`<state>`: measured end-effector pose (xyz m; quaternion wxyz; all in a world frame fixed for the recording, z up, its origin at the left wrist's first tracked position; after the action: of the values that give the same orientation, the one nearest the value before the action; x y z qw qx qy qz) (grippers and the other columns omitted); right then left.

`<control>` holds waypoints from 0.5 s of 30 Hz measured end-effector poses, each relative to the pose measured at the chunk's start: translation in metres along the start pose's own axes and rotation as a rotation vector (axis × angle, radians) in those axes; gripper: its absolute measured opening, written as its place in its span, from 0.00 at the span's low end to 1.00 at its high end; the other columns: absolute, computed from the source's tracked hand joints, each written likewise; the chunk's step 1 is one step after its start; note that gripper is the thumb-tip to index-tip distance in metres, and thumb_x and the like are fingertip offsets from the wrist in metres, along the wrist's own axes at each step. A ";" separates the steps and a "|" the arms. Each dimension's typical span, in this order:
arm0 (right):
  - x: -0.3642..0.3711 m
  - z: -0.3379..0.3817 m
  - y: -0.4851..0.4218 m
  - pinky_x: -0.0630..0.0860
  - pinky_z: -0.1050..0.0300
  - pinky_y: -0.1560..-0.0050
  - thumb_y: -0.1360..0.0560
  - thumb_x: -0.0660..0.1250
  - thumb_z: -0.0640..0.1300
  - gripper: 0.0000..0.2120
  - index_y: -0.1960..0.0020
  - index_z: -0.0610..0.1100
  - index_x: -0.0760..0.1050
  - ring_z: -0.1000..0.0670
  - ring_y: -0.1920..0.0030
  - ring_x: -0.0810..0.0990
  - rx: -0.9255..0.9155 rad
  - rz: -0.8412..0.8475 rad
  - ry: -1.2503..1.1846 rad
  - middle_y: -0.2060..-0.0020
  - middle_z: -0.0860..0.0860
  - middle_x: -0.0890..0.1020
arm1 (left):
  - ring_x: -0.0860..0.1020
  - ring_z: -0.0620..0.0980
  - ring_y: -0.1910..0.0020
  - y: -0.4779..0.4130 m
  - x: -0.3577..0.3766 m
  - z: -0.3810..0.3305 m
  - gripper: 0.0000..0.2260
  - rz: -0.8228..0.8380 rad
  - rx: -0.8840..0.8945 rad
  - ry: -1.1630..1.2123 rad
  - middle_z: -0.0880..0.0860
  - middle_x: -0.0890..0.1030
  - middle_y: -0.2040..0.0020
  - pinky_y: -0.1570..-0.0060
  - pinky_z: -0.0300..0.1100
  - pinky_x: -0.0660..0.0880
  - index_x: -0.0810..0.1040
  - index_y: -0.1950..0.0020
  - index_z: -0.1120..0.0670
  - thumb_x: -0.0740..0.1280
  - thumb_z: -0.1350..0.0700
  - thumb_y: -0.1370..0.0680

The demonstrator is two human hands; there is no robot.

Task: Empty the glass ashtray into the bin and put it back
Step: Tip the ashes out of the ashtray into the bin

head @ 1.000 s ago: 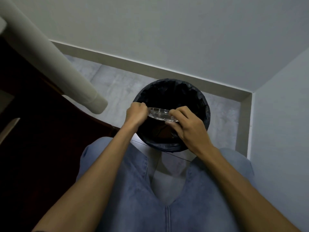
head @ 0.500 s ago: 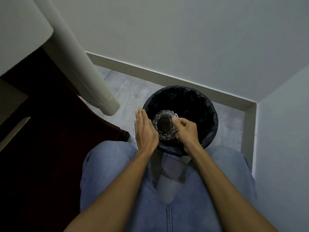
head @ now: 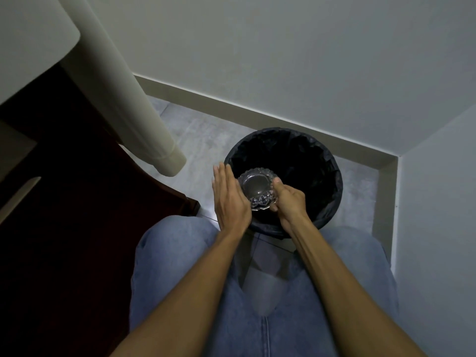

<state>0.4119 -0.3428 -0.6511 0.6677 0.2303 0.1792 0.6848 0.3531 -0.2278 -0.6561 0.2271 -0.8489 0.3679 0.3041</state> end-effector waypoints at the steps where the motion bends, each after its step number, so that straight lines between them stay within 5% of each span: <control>1: 0.000 0.001 -0.001 0.62 0.62 0.81 0.20 0.66 0.46 0.17 0.66 0.41 0.74 0.54 0.81 0.65 -0.025 -0.005 0.012 0.75 0.47 0.72 | 0.52 0.55 0.19 0.000 0.001 0.000 0.22 -0.008 0.022 -0.007 0.59 0.59 0.20 0.21 0.51 0.50 0.59 0.21 0.63 0.52 0.62 0.16; 15: 0.006 -0.006 -0.004 0.64 0.63 0.80 0.20 0.66 0.48 0.16 0.64 0.41 0.75 0.53 0.75 0.66 -0.062 0.000 0.091 0.72 0.47 0.70 | 0.51 0.53 0.19 0.001 0.001 0.000 0.23 -0.008 0.060 -0.042 0.57 0.58 0.19 0.21 0.49 0.48 0.60 0.22 0.63 0.54 0.66 0.18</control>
<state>0.4113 -0.3365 -0.6580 0.6656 0.1781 0.1880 0.6999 0.3530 -0.2288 -0.6572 0.2615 -0.8364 0.3688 0.3100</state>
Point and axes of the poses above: each hand's wrist, its own y-axis away from the middle knuckle, its own x-axis out of the palm, z = x × y, the point moved 2 cm from there along -y, towards the middle knuckle
